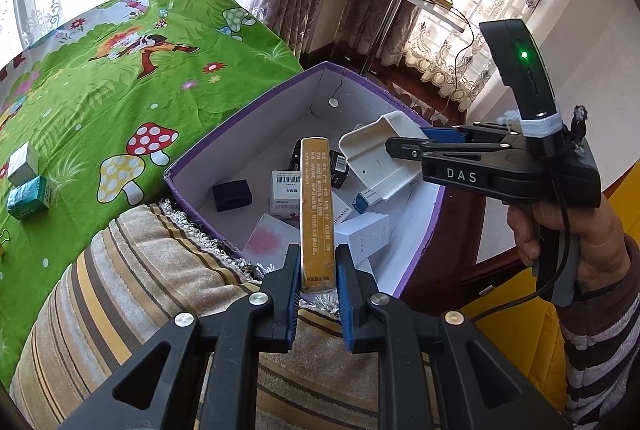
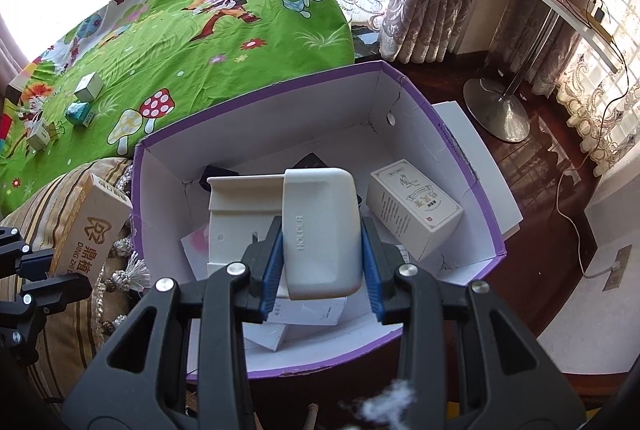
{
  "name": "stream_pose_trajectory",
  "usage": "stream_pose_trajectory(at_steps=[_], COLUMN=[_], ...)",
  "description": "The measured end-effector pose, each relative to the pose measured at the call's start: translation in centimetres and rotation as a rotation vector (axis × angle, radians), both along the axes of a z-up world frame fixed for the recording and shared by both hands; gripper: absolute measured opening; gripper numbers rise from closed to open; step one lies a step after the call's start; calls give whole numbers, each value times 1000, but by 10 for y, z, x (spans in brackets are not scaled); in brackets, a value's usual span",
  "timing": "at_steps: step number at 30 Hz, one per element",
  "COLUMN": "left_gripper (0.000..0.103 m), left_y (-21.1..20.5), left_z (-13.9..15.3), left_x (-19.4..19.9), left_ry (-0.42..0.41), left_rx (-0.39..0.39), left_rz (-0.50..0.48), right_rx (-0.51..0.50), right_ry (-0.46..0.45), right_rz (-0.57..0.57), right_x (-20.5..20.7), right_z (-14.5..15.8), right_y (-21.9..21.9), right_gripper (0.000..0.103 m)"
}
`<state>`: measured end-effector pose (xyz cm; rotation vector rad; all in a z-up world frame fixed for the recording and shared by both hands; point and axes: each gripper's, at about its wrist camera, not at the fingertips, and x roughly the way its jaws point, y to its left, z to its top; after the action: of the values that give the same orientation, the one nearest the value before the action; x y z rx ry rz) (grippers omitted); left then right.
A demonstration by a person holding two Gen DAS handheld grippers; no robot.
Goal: Organize rigid objects
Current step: 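Carry the orange box and white tray over the purple storage box and open both tools, then move both open tools back over the items on the bed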
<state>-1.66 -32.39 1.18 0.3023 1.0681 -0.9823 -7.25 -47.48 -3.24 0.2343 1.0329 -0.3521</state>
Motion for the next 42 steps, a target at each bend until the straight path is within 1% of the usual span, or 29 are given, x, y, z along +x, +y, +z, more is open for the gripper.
stream_pose_trajectory(at_steps=[2, 4, 5, 6, 8, 13, 16, 19, 22, 23, 26, 29, 30, 32, 36, 39, 42], left_gripper=[27, 45, 54, 58, 69, 79, 81, 81, 81, 81, 81, 81, 81, 81, 81, 81, 81], left_y=[0, 1, 1, 2, 5, 12, 17, 26, 38, 42, 58, 77, 84, 96, 120, 142, 168], left_z=[-1, 0, 1, 2, 5, 13, 17, 18, 18, 17, 15, 14, 14, 15, 17, 17, 17], left_x=[0, 0, 0, -1, -1, -4, -8, -10, -7, -6, 0, 7, 9, 11, 12, 14, 17], left_ry=[0, -3, -5, -8, -21, -71, -100, -112, -130, -132, -92, -15, -3, -8, -60, -89, -85], left_rx=[10, 10, 6, 2, -3, -7, -2, 2, 23, 29, 14, -47, -61, -63, -20, 21, 1], left_rz=[3, 10, 11, 12, 20, 51, 70, 101, 170, 189, 237, 284, 301, 342, 424, 478, 528], right_rx=[5, 12, 8, 3, 2, -13, -51, -83, -101, -112, -121, -137, -137, -116, -80, -59, -47], right_ry=[-3, -10, -12, -13, -13, -30, -30, -29, -30, -32, -61, -68, -75, -84, -97, -135, -155], right_rz=[-8, -17, -20, -21, -26, -20, -13, -9, -10, -10, 14, 31, 40, 66, 124, 159, 188], right_x=[-2, -4, -4, -5, -6, -8, -7, -6, -5, -5, -5, -2, -1, 1, 6, 7, 10], right_z=[1, 2, 4, 5, 7, 16, 22, 27, 33, 34, 40, 43, 44, 47, 54, 61, 66], right_y=[-1, -1, -1, 0, 1, 10, 20, 31, 42, 46, 61, 76, 81, 89, 106, 119, 133], right_gripper=[49, 64, 68, 71, 74, 81, 85, 86, 91, 91, 91, 91, 91, 91, 91, 91, 91])
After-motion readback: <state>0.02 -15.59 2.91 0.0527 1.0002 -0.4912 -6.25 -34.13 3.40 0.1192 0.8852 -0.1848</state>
